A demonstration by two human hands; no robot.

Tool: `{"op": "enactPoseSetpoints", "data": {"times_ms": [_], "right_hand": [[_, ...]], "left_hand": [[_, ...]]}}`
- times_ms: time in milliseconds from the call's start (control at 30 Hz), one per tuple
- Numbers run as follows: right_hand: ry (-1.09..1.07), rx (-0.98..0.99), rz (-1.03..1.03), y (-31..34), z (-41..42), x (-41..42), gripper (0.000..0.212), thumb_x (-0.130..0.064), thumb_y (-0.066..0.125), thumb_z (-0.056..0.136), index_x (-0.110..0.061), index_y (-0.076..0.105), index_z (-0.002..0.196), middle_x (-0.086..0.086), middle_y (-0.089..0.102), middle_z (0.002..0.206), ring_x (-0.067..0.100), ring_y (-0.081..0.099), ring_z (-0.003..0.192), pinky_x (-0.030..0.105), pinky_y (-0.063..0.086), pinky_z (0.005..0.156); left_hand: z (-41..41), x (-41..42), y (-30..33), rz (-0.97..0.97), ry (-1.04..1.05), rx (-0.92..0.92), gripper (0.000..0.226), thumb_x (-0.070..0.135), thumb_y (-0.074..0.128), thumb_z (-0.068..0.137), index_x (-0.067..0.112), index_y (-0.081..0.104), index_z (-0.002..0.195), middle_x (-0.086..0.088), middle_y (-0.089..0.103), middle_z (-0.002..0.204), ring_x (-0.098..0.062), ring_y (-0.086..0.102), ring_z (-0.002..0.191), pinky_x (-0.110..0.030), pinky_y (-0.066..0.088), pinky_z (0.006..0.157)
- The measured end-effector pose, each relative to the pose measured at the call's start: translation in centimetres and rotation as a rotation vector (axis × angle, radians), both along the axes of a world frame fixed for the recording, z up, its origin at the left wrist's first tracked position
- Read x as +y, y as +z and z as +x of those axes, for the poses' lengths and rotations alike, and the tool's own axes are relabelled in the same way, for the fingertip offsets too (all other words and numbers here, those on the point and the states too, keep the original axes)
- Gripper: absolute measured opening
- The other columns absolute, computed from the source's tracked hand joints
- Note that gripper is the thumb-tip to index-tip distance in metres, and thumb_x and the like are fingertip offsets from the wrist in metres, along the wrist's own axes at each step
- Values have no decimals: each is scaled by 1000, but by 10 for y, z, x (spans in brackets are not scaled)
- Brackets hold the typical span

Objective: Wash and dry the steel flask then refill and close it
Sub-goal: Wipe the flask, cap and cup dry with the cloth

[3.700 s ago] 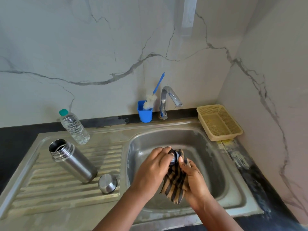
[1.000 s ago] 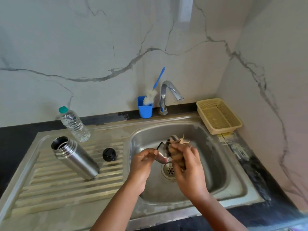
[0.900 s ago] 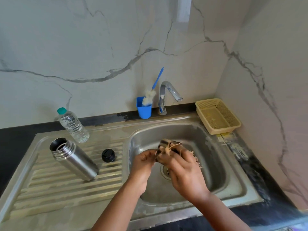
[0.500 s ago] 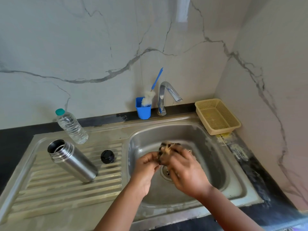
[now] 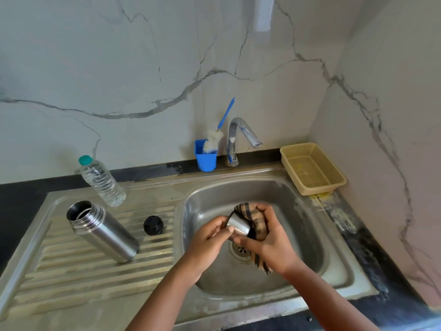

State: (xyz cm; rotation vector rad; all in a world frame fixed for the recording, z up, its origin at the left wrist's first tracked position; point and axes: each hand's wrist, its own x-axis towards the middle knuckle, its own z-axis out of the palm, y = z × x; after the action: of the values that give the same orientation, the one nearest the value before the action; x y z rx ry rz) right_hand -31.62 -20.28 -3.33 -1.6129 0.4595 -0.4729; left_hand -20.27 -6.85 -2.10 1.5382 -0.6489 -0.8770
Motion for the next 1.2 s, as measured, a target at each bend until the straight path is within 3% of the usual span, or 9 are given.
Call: {"op": "enactPoseSetpoints", "data": {"times_ms": [100, 200, 267, 367, 500, 667, 800, 1000, 1200], "right_hand": [[3, 11, -671, -6, -2, 5, 71, -17, 82, 75, -44, 41, 126, -24, 56, 125, 10, 55, 112, 25, 52, 86], [93, -94, -1403, -14, -2, 2, 52, -5, 70, 83, -24, 57, 129, -6, 57, 135, 28, 51, 127, 36, 51, 88], [131, -113, -1375, -14, -1, 0, 43, -4, 64, 86, -20, 61, 126, -7, 56, 135, 25, 47, 132, 36, 49, 93], [52, -124, -785, -3, 0, 1, 47, -7, 70, 83, -27, 52, 123, -27, 50, 133, 5, 47, 127, 18, 43, 98], [-18, -108, -106, -2, 0, -6, 68, -3, 88, 66, -23, 48, 118, -8, 68, 108, 12, 67, 98, 27, 53, 86], [-5, -43, -704, -7, -4, -4, 72, -4, 81, 69, -36, 46, 122, -19, 49, 128, 16, 59, 110, 21, 51, 87], [53, -189, -1306, -13, -1, 1, 36, -8, 64, 89, -20, 52, 121, -5, 53, 139, 26, 47, 131, 38, 50, 90], [-47, -115, -602, 0, -1, 7, 53, -23, 82, 79, -28, 49, 120, -19, 53, 131, 11, 53, 120, 25, 45, 97], [-4, -177, 449, 8, 1, 8, 70, -14, 88, 63, -21, 49, 121, 10, 68, 114, 34, 64, 111, 47, 55, 92]], "left_hand": [[-1, -4, 0, 4, 54, 35, 24, 8, 46, 103, 6, 70, 100, -5, 76, 97, -13, 69, 99, -20, 49, 91], [-3, -5, 0, -48, 140, 200, 34, -8, 42, 98, 9, 70, 104, -5, 76, 100, -11, 69, 100, -23, 52, 89], [-3, -5, -4, -57, 138, 207, 36, -11, 41, 97, 8, 70, 106, -8, 75, 103, -15, 68, 104, -25, 52, 93], [-4, -1, -8, -68, 106, 109, 28, -3, 42, 101, 7, 68, 107, -7, 74, 103, -15, 66, 105, -27, 48, 99], [-2, 4, -6, -69, 14, 54, 26, 7, 43, 104, 8, 68, 112, -8, 73, 108, -14, 65, 109, -20, 46, 97], [2, 0, -4, -15, -38, 68, 25, 6, 42, 104, 7, 64, 117, -8, 72, 115, -12, 64, 115, -24, 45, 102], [-1, -5, -3, -32, 50, 106, 35, -4, 41, 101, 14, 69, 112, -7, 73, 111, -17, 66, 110, -32, 50, 101], [-4, 0, -5, -123, 88, 182, 28, 1, 43, 102, 6, 69, 112, -10, 74, 108, -17, 67, 107, -25, 50, 96], [-5, 4, -8, -150, 124, 120, 30, 15, 51, 99, 9, 66, 124, -9, 70, 121, -20, 61, 122, -33, 44, 108]]}}
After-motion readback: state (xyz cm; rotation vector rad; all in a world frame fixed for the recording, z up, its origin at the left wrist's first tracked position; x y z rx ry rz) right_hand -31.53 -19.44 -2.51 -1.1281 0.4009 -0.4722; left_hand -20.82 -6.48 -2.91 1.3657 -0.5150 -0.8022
